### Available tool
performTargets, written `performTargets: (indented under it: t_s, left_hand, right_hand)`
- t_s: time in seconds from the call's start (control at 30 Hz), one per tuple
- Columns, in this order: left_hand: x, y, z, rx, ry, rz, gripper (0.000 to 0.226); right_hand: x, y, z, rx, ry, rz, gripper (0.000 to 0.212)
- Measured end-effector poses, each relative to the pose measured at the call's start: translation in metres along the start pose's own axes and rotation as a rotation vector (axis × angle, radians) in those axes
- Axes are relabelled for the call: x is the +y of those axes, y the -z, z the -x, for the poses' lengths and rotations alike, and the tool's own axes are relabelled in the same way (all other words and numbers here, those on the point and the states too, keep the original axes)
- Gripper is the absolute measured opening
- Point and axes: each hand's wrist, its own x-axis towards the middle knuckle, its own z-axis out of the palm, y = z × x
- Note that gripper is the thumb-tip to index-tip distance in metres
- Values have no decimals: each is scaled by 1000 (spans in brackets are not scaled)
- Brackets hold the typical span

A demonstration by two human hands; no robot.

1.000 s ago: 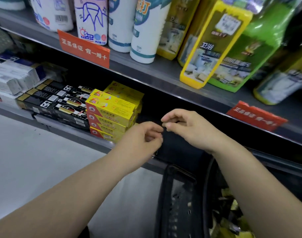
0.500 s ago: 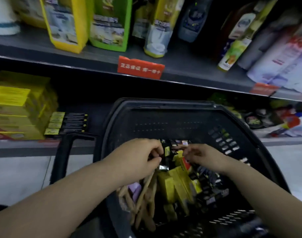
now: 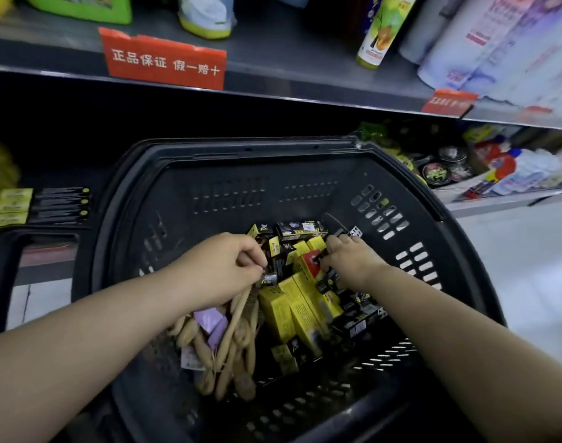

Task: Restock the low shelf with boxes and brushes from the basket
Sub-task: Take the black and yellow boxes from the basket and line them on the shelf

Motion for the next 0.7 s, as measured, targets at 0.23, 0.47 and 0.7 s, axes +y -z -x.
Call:
performTargets:
  t_s: [0.23, 0.47, 0.7]
  left_hand:
    - [4, 2, -2, -21, 53, 108, 9]
    - [4, 2, 5, -36, 83, 142, 10]
    - [10, 4, 6, -18, 430, 932, 50]
  right_hand:
    - [20, 2, -3, 111, -168, -301, 77]
    - [14, 21, 1, 115, -181, -192, 37]
    - [-34, 96, 63, 642, 287, -625, 48]
